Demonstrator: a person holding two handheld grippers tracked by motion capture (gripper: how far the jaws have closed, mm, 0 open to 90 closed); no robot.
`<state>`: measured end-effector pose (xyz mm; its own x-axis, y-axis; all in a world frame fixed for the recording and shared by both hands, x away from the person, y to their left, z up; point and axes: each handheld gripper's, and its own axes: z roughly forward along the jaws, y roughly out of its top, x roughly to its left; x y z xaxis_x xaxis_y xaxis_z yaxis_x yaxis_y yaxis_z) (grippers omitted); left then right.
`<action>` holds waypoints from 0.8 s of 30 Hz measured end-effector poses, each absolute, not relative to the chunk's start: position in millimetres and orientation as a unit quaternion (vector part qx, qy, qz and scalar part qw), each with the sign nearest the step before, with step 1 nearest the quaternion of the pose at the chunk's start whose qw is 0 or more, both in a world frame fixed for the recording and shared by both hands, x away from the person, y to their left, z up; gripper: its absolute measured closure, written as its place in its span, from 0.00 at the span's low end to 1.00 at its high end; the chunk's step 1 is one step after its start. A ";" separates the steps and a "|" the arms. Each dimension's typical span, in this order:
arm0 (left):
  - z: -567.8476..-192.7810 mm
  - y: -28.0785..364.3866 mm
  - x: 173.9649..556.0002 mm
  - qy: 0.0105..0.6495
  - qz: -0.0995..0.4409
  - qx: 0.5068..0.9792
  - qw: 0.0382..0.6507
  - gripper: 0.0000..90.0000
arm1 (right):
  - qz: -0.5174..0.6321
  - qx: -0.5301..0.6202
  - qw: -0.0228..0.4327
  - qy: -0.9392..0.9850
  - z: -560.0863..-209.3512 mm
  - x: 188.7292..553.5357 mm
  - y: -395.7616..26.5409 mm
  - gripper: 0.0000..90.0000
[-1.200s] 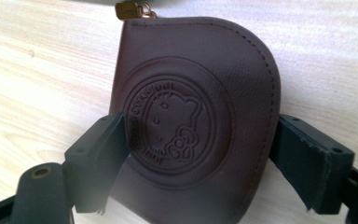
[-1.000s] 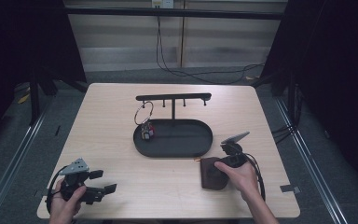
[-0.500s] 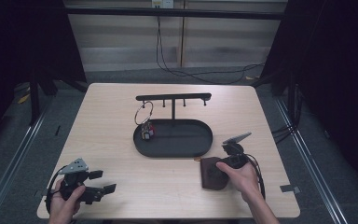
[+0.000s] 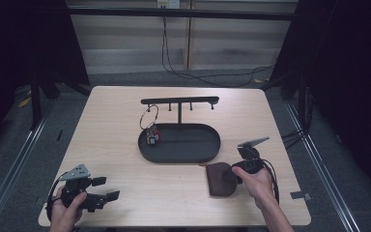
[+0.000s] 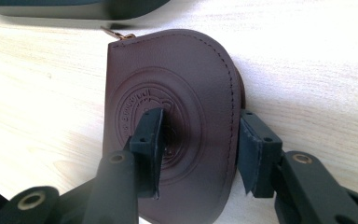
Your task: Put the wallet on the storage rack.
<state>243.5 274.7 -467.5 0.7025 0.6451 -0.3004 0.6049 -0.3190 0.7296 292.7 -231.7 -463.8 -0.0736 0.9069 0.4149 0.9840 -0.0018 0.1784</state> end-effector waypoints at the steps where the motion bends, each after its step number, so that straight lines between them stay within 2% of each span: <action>1: -467.7 274.3 243.4 0.385 0.023 0.814 0.435 0.18 | -0.214 -0.675 0.090 -0.701 -463.8 292.8 -231.6 0.63; 4: -467.8 273.9 243.1 0.382 0.023 0.815 0.436 0.18 | -0.219 -0.677 0.091 -0.697 -461.9 292.5 -233.7 0.71; 9: -467.6 274.7 243.9 0.383 0.021 0.814 0.436 0.18 | -0.219 -0.674 0.089 -0.700 -460.0 293.0 -234.7 0.72; 12: -467.3 275.2 243.7 0.384 0.023 0.813 0.438 0.18 | -0.223 -0.667 0.077 -0.707 -451.5 294.9 -232.6 0.80; 24: -467.2 276.1 244.1 0.385 0.024 0.811 0.439 0.18 | -0.214 -0.652 0.061 -0.725 -440.0 297.0 -223.1 0.84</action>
